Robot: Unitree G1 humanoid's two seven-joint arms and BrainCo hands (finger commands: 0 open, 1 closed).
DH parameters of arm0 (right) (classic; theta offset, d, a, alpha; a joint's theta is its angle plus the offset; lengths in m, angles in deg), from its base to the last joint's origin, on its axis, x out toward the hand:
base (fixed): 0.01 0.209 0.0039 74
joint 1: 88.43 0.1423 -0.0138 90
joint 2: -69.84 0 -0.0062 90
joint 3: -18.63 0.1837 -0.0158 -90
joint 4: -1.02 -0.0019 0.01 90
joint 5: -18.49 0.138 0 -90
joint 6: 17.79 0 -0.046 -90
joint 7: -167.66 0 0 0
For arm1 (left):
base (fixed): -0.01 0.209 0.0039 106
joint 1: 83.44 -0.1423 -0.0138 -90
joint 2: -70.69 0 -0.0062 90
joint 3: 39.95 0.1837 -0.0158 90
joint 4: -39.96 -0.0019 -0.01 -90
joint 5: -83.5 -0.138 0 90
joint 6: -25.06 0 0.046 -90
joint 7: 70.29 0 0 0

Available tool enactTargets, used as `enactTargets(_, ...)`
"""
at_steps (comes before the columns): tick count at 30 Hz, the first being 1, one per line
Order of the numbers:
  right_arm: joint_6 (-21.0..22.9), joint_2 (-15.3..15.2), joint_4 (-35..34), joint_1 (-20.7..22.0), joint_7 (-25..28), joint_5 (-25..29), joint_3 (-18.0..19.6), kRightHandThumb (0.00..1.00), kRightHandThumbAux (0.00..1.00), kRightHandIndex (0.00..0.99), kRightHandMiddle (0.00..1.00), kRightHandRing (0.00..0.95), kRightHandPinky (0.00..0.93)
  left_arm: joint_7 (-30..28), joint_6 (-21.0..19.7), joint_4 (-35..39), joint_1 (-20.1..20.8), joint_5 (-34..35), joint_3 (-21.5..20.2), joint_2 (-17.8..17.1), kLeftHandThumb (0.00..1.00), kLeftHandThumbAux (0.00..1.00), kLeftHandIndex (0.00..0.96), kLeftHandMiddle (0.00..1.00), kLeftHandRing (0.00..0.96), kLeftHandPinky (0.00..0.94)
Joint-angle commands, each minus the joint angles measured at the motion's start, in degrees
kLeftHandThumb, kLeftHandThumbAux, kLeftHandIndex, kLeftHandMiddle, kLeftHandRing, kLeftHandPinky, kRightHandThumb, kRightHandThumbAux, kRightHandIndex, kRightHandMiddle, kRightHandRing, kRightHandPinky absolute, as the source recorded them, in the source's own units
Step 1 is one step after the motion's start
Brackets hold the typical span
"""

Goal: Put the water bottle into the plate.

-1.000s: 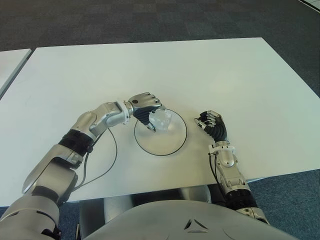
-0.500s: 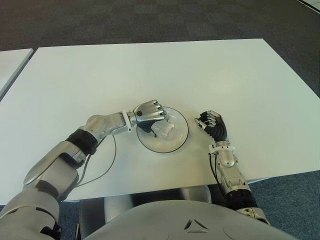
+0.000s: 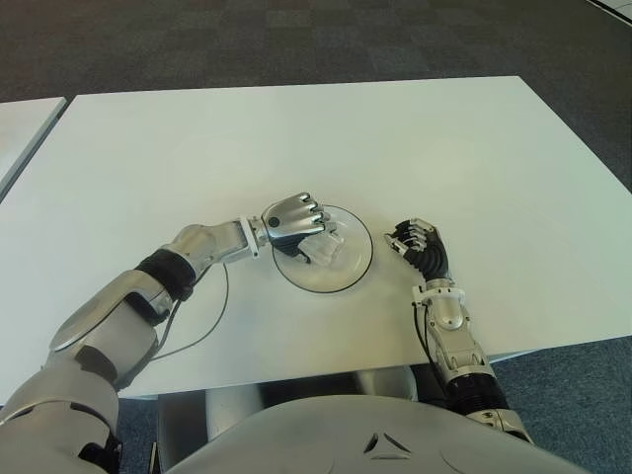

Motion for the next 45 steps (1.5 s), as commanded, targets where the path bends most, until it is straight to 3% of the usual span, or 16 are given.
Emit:
enactTargets(1,0.51,0.05,0.74,-0.4,0.62,0.46,-0.21,0.707,0.732,0.427,0.51,0.501,0.498,-8.24,0.93,-1.81,-1.32,-1.08,3.21,-0.72,0.296,0.581,0.058,0.126,0.126,0.141)
enactTargets(6,0.49,0.09,0.73,-0.38,0.94,0.89,-0.1,0.707,0.732,0.426,0.513,0.505,0.505,-12.3,1.53,-0.81,-1.05,0.64,3.42,-0.81,0.148,0.564,0.007,0.018,0.018,0.024)
enactTargets(13,0.46,0.05,0.84,-0.28,0.85,0.8,-0.13,0.708,0.732,0.427,0.516,0.505,0.503,-11.22,1.64,0.55,-2.48,2.67,2.39,-1.34,0.102,0.55,0.0,0.001,0.001,0.001)
enactTargets(18,0.38,0.01,0.81,-0.27,0.6,0.44,-0.26,0.708,0.732,0.427,0.517,0.506,0.507,-8.78,1.39,0.54,-3.17,2.72,2.27,-1.43,0.094,0.532,0.0,0.0,0.0,0.0)
enactTargets(30,0.82,0.11,0.8,-0.28,0.18,0.2,-0.25,0.707,0.731,0.427,0.517,0.503,0.495,-7.79,2.29,-0.27,-3.16,3.29,2.64,-1.03,0.129,0.36,0.0,0.0,0.0,0.0)
enactTargets(45,1.37,0.16,0.66,-0.37,0.04,0.03,-0.27,0.707,0.732,0.426,0.522,0.512,0.502,-4.81,4.05,-1.99,-2.65,2.99,2.8,-0.37,0.156,0.259,0.0,0.0,0.0,0.0)
